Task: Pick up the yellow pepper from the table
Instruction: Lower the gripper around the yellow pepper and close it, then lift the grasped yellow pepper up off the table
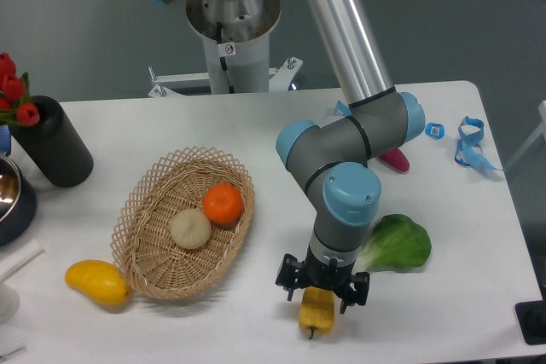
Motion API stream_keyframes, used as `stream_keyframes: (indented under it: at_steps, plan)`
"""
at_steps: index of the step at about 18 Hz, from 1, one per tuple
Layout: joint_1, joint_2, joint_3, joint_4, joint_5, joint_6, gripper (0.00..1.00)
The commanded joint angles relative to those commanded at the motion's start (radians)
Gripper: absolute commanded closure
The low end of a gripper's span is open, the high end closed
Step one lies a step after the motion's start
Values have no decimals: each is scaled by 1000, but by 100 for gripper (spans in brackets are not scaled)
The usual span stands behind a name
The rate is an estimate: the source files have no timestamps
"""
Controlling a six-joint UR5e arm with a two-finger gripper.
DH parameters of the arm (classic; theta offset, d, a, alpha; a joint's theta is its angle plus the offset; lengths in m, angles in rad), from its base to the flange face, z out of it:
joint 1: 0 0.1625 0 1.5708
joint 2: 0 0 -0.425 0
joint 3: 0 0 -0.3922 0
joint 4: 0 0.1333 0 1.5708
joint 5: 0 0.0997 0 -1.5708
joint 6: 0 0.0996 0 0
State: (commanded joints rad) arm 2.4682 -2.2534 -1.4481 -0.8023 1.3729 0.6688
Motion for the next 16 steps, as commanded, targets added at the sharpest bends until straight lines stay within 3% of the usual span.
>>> stream_keyframes:
  at_steps: [3,4,5,7,10,16]
  plan:
    - [-14,-5,0,0,17,-2,0]
    - [-15,-3,3,2,17,-9,35]
    - [-15,-2,2,2,17,-9,41]
    - [-15,-2,2,2,17,-8,42]
    - [-15,2,6,2,17,-8,64]
    - [-11,49,29,3,17,9,65]
